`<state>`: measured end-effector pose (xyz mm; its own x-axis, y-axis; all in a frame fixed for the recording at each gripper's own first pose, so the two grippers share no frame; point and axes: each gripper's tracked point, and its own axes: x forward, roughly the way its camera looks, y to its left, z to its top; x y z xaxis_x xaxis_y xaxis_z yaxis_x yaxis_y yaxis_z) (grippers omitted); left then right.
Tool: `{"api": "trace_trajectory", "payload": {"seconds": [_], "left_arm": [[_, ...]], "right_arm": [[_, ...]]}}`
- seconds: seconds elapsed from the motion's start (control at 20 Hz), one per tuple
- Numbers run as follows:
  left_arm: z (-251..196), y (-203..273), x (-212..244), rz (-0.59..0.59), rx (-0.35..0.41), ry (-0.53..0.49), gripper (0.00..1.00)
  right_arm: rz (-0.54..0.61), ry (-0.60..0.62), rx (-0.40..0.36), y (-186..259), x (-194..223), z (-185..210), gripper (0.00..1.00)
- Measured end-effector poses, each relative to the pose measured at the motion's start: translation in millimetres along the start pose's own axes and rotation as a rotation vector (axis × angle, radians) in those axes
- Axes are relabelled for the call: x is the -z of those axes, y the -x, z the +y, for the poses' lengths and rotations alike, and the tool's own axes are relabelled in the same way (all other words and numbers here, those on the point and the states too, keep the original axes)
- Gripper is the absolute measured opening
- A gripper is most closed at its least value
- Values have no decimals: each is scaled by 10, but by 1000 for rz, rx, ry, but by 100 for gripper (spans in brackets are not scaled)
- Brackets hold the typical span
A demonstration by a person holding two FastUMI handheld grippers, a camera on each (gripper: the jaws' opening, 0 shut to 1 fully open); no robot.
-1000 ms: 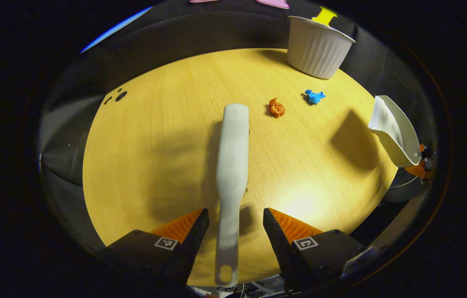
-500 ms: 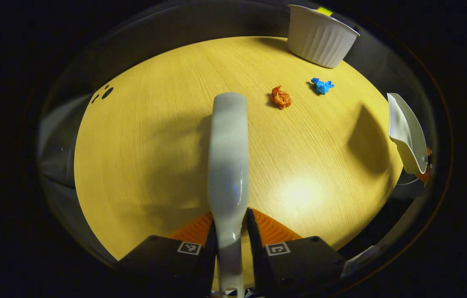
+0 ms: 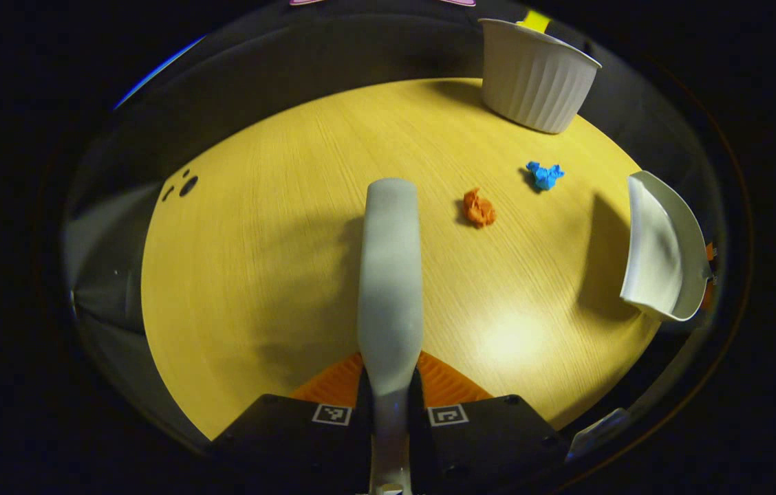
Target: Pick up the small broom and dustpan from the desktop, sweep the trash into the dustpan with the broom, and then empty the trash into the garbage bin.
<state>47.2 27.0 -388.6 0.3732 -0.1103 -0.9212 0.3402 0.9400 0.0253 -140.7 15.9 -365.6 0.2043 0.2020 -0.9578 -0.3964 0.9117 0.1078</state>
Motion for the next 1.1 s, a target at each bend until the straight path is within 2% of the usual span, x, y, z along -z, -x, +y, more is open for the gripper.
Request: {"api": "trace_trajectory", "payload": {"seconds": [0.2,0.35,0.55,0.6,0.7,0.85,1.0,1.05,1.1], "left_arm": [[-6,-170,-342,-15,-14,-18,26],[-155,-310,-503,-4,5,-57,25],[-500,-457,-618,6,58,-120,25],[-606,-480,-619,11,79,-128,25],[-879,-476,-626,16,139,-137,25],[-1309,-418,-636,25,244,-164,23],[-1642,-340,-637,28,331,-212,25],[-1732,-302,-631,27,361,-232,25],[-1804,-251,-610,35,387,-241,25]], "right_arm": [[63,76,-32,-159,-49,-159,37],[82,103,-48,-272,-92,-255,39],[94,136,-60,-375,-132,-328,37],[92,144,-65,-403,-154,-330,39],[82,151,-83,-430,-166,-337,37],[65,161,-94,-473,-185,-367,37],[38,182,-103,-503,-193,-401,39],[26,190,-105,-528,-185,-414,34],[16,192,-107,-526,-196,-421,37]]}}
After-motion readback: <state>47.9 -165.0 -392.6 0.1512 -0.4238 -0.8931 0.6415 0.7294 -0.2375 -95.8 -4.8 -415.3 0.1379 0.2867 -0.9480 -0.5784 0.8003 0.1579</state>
